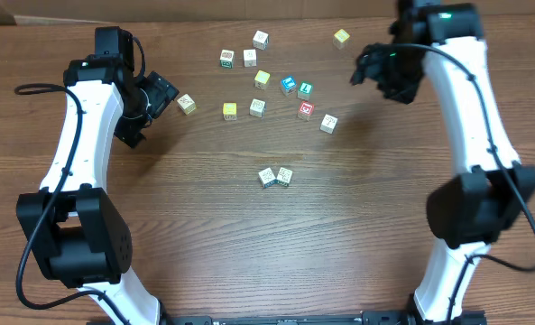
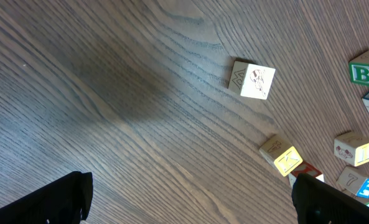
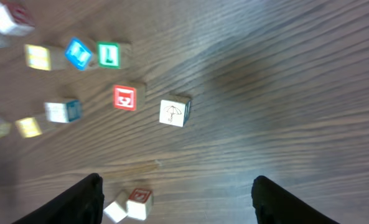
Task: Form a circle
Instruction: 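Reach the right gripper forward to the umbrella X block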
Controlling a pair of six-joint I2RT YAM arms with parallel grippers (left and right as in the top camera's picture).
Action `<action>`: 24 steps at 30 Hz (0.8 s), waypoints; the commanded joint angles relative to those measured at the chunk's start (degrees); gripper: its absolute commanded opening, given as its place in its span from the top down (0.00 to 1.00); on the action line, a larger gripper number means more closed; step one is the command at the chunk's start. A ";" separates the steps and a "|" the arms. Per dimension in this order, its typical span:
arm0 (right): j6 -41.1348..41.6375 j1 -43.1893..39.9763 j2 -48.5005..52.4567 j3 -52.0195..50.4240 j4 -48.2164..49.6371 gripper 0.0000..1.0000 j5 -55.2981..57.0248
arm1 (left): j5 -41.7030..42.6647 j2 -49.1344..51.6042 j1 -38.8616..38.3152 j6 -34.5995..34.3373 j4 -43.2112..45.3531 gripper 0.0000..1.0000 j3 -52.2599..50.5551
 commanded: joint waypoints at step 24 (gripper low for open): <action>7.67 6.78 15.65 0.17 3.26 0.22 7.98 | -0.42 -0.55 -0.02 1.46 0.04 0.00 0.39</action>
